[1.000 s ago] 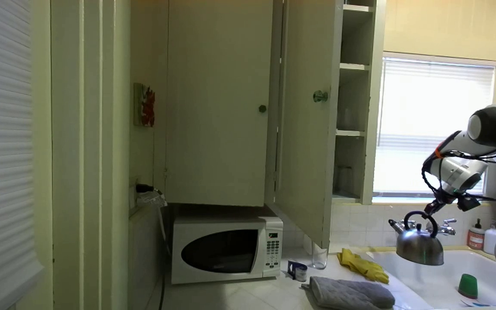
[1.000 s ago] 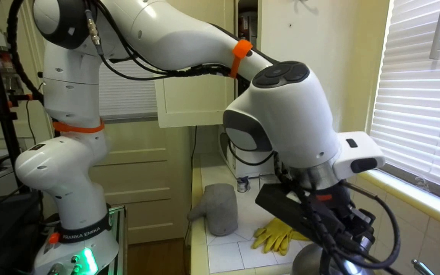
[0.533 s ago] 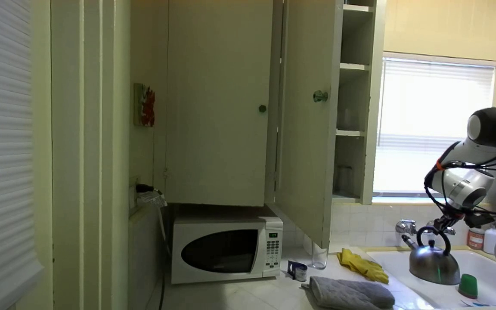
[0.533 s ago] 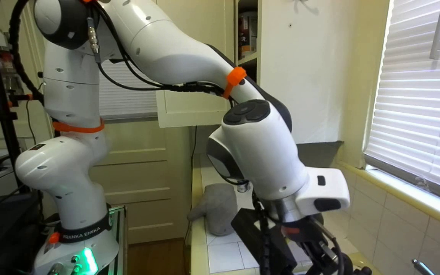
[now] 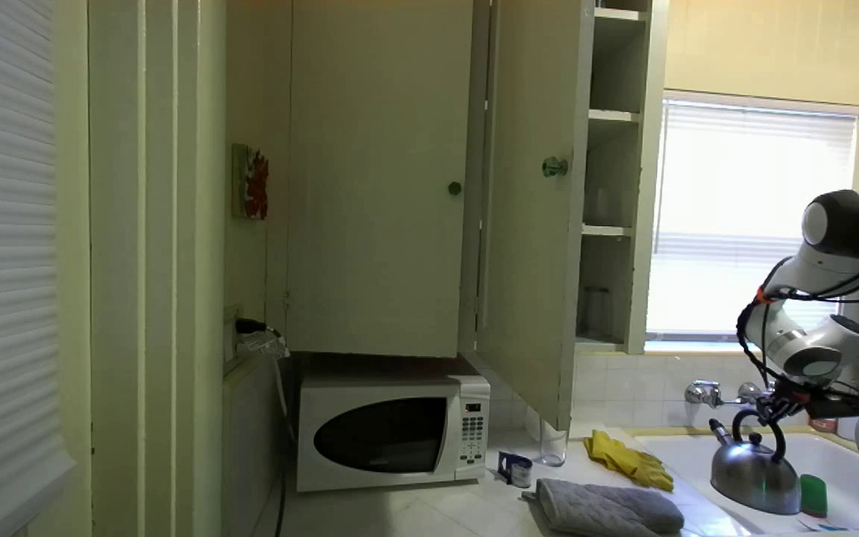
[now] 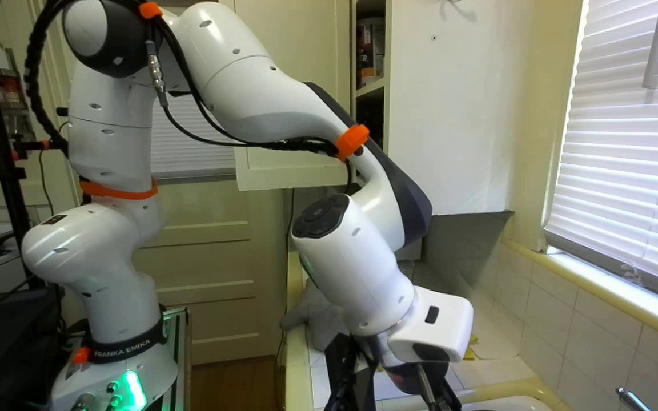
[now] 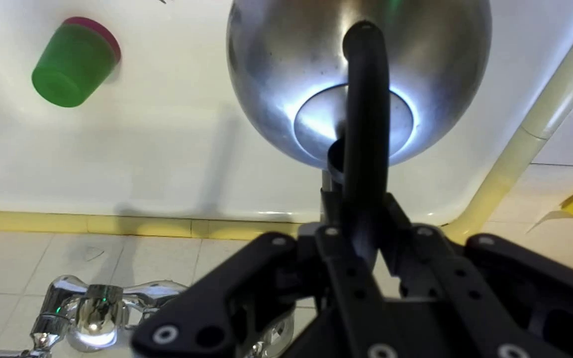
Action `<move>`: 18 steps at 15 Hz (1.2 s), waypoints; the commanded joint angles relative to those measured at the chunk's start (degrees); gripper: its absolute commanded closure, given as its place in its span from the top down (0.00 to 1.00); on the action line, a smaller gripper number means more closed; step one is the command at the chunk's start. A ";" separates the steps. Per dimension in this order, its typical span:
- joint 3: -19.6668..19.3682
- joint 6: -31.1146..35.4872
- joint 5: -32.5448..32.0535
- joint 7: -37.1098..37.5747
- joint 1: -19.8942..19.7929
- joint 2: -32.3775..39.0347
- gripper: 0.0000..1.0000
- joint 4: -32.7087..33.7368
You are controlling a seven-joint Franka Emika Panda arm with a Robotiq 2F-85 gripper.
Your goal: Put the kettle in the sink
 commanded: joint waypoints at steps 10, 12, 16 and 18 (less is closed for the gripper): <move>6.31 -1.37 22.73 -12.79 -2.33 8.13 0.05 6.97; 6.60 -1.36 29.10 -19.20 -2.33 10.23 0.05 9.61; 5.17 -1.51 37.52 -30.40 -1.85 13.83 0.05 13.51; 4.56 -1.72 40.77 -34.72 -1.80 15.65 0.05 14.87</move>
